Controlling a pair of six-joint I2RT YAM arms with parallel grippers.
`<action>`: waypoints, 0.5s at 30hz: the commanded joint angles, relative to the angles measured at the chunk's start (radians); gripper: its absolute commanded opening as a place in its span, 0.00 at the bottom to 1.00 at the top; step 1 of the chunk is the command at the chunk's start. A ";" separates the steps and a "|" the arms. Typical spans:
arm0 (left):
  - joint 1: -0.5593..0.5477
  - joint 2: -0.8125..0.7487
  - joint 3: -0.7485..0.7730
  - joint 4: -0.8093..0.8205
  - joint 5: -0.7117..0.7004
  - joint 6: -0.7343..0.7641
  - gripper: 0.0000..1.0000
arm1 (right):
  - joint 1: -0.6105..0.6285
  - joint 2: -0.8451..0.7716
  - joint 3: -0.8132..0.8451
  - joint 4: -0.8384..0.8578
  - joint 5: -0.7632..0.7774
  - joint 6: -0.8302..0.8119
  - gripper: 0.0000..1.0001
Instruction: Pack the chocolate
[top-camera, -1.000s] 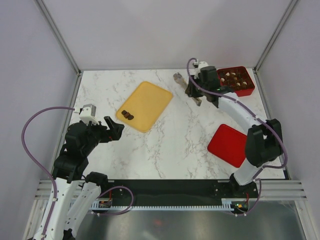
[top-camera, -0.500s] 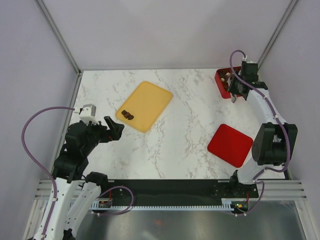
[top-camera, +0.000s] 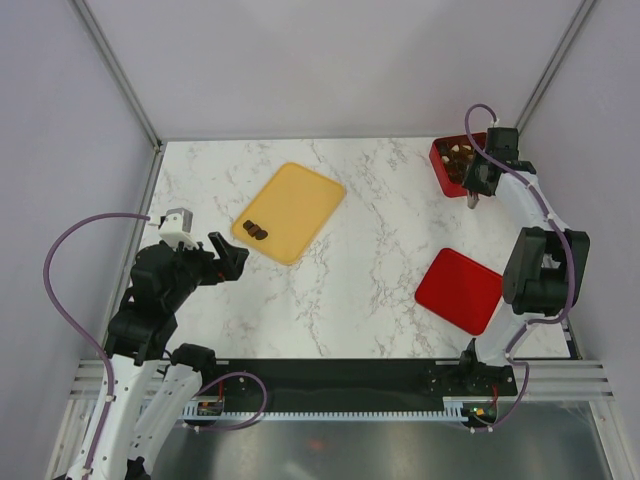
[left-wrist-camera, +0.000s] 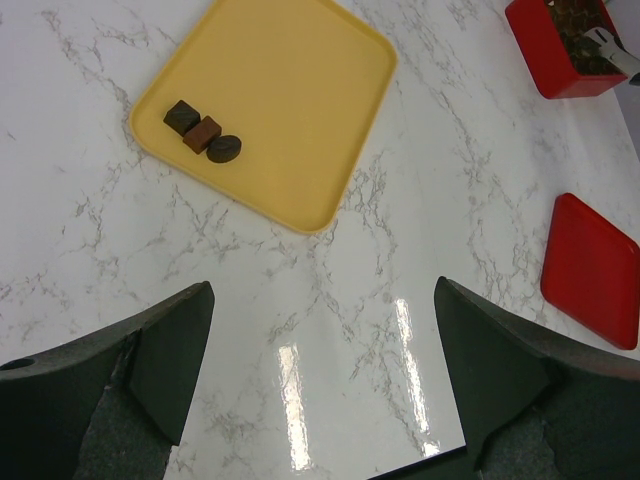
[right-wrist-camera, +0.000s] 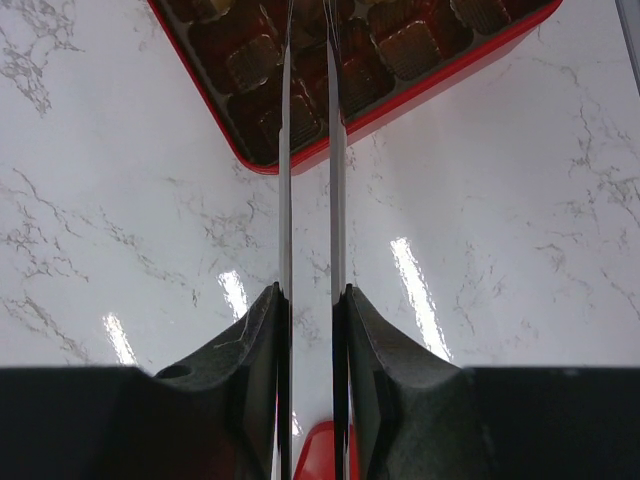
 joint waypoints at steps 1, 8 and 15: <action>0.006 0.006 -0.006 0.030 -0.004 0.013 1.00 | -0.007 0.019 0.057 0.014 0.006 0.010 0.29; 0.004 0.007 -0.008 0.030 -0.004 0.012 1.00 | -0.012 0.046 0.079 0.021 0.000 0.005 0.35; 0.006 0.007 -0.006 0.029 -0.005 0.013 1.00 | -0.013 0.042 0.083 0.023 -0.014 0.010 0.42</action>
